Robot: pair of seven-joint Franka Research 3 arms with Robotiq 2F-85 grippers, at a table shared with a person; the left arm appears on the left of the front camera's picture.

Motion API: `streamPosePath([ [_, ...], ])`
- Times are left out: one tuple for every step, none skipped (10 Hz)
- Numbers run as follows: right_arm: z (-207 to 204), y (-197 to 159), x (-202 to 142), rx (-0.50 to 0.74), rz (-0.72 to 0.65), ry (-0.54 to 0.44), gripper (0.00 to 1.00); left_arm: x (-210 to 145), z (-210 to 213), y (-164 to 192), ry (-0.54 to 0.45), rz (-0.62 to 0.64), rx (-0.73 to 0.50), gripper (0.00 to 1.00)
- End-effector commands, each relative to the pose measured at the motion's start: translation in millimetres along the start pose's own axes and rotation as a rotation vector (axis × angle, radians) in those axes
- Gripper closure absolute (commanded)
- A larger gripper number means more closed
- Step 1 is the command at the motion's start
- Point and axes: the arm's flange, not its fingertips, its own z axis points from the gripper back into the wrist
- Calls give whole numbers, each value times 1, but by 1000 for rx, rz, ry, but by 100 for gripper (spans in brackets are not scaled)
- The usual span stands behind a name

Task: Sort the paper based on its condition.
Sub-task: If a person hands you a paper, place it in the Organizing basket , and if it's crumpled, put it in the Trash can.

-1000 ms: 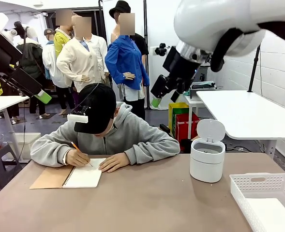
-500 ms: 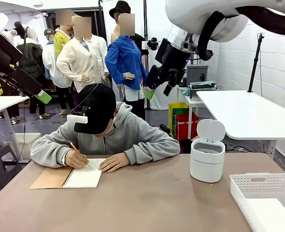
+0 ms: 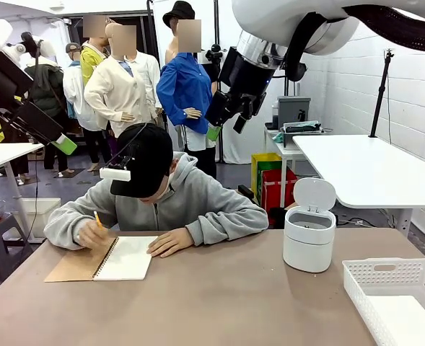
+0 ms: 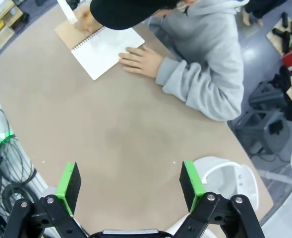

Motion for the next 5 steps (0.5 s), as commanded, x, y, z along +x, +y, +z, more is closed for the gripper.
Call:
streamPosePath([
  [-11, -2, -8, -63, -3, -17, 0, 0, 0, 0, 0, 0, 2, 0],
  [0, 0, 0, 0, 0, 0, 0, 0, 0, 0, 0, 0, 2, 0],
  [0, 0, 0, 0, 0, 0, 0, 0, 0, 0, 0, 0, 2, 0],
  [0, 0, 0, 0, 0, 0, 0, 0, 0, 0, 0, 0, 2, 0],
  [0, 0, 0, 0, 0, 0, 0, 0, 0, 0, 0, 0, 2, 0],
])
